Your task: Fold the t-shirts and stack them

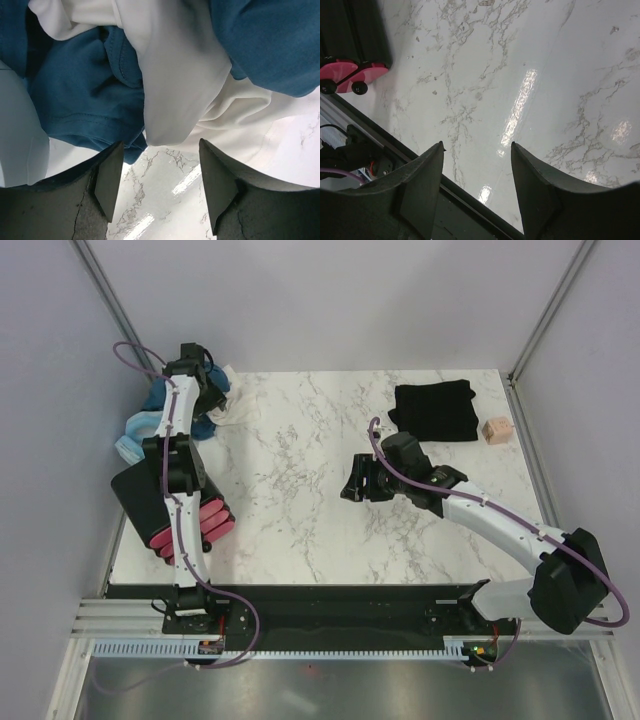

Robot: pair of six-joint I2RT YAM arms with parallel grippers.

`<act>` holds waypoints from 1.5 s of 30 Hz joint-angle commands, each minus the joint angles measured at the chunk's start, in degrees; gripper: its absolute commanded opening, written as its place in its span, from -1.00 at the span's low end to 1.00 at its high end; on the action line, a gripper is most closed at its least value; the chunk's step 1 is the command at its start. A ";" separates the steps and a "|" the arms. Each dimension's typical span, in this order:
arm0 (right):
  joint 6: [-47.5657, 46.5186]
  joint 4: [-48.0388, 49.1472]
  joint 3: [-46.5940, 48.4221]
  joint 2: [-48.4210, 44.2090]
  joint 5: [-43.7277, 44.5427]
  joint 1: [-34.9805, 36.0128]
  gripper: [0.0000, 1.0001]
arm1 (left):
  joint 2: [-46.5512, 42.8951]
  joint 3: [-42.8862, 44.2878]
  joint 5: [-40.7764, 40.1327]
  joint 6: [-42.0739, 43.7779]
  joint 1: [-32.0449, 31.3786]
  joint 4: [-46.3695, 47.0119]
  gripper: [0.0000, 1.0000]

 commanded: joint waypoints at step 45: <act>-0.03 -0.80 6.11 12.92 -7.23 -0.98 0.22 | 4.36 4.38 2.55 -5.03 0.23 21.42 0.30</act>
